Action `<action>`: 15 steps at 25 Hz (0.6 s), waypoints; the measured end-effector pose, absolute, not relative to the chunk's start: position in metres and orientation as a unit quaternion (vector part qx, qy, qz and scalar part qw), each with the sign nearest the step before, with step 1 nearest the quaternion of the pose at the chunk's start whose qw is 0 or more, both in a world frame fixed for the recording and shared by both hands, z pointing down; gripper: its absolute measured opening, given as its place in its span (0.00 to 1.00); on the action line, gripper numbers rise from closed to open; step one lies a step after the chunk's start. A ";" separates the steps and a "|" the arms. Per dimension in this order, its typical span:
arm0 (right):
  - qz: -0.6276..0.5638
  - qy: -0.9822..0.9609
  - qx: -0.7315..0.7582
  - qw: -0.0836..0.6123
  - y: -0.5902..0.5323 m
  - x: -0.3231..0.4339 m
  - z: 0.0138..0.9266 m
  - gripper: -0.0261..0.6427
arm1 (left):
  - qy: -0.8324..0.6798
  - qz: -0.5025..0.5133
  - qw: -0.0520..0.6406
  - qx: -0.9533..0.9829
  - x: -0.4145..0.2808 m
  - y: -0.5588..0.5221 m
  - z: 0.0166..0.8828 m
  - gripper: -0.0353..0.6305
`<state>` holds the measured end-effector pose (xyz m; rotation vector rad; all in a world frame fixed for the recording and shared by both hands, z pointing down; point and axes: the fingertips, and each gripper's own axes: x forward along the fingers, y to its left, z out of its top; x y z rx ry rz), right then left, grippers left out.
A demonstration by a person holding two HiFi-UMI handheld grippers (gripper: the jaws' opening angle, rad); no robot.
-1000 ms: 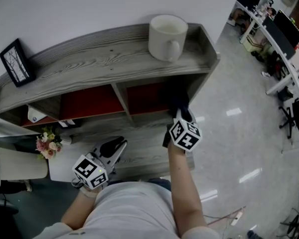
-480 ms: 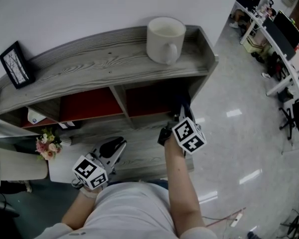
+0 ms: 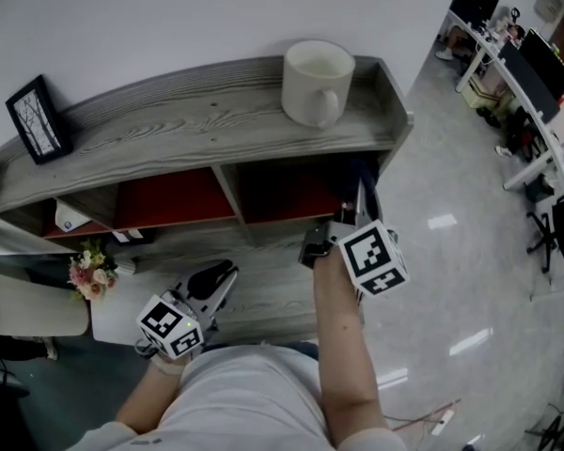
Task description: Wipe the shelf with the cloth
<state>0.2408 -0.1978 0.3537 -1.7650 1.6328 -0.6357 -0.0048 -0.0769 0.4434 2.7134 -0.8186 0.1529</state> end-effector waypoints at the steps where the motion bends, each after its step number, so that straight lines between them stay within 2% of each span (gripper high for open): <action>1: -0.237 0.623 -0.669 0.329 -0.197 0.240 0.346 0.15 | -0.286 0.053 0.151 0.945 -0.005 -0.077 0.443 0.13; 7: -0.213 0.645 -0.635 0.367 -0.201 0.239 0.302 0.15 | -0.293 0.052 0.147 0.943 -0.004 -0.077 0.441 0.13; 15: -0.197 0.655 -0.604 0.409 -0.222 0.233 0.289 0.15 | -0.320 0.051 0.145 0.935 -0.018 -0.079 0.439 0.13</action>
